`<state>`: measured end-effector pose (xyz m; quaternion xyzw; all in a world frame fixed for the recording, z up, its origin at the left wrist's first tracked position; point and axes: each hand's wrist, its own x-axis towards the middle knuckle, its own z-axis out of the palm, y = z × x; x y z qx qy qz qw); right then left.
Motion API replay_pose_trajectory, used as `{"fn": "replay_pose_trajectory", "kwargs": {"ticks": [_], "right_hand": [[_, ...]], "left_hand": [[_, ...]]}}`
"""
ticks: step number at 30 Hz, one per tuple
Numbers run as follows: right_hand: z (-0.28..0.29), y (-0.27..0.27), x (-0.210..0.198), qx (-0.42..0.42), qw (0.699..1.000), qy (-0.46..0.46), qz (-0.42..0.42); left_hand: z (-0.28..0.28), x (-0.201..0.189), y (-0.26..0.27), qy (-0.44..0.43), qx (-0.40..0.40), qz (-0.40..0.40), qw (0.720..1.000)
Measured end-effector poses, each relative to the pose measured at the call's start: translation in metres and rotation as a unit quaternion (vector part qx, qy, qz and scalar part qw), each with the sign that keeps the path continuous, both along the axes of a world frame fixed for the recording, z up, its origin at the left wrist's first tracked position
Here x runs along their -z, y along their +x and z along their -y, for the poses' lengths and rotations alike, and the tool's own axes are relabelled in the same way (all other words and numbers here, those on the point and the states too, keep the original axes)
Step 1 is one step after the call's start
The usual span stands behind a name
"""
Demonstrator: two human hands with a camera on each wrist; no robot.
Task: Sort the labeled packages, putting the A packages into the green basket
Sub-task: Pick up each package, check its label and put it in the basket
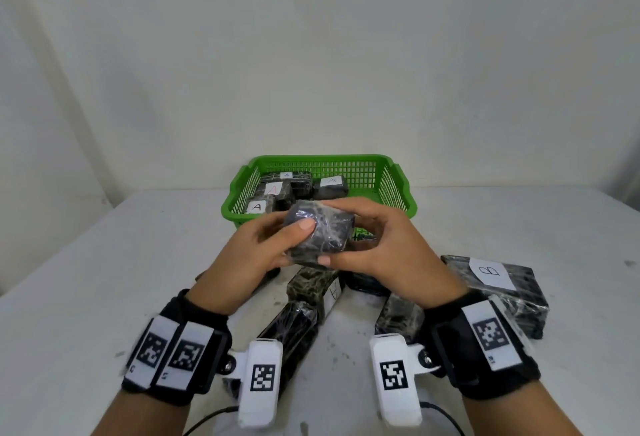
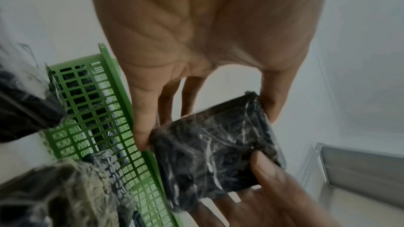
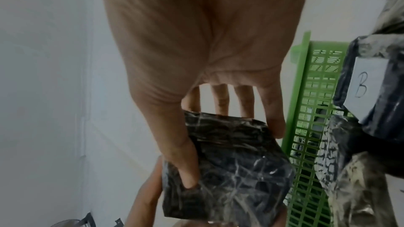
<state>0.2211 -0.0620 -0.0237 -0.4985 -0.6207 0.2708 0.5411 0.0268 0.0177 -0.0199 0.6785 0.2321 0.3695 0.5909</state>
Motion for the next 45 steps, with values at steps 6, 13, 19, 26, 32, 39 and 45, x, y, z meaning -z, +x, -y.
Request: {"fn": "replay_pose_trajectory", "kwargs": {"ticks": [6, 13, 19, 26, 32, 39, 45], "right_hand": [[-0.004, 0.001, 0.002, -0.041, 0.987, -0.115, -0.100], [-0.003, 0.003, 0.000, -0.016, 0.988, -0.091, -0.122], [-0.003, -0.005, -0.002, -0.034, 0.985, -0.085, -0.146], [-0.006, -0.002, 0.002, -0.063, 0.972, -0.104, -0.202], [-0.005, -0.001, 0.001, -0.044, 0.979, -0.086, -0.177], [-0.006, 0.001, 0.001, -0.046, 0.977, -0.075, -0.196], [0.002, -0.001, -0.007, -0.069, 0.960, -0.159, -0.219]], "left_hand": [[-0.006, 0.005, 0.001, 0.014, -0.057, 0.038, 0.998], [-0.001, 0.003, 0.000, -0.003, -0.003, 0.003, 1.000], [0.003, -0.001, -0.002, -0.010, 0.003, 0.023, 1.000], [0.000, -0.002, -0.003, -0.028, -0.003, 0.034, 0.999], [0.001, -0.003, -0.003, -0.027, 0.006, 0.036, 0.999], [-0.001, -0.002, -0.004, -0.017, 0.010, 0.021, 1.000], [-0.001, -0.002, -0.007, 0.043, 0.028, 0.023, 0.998]]}}
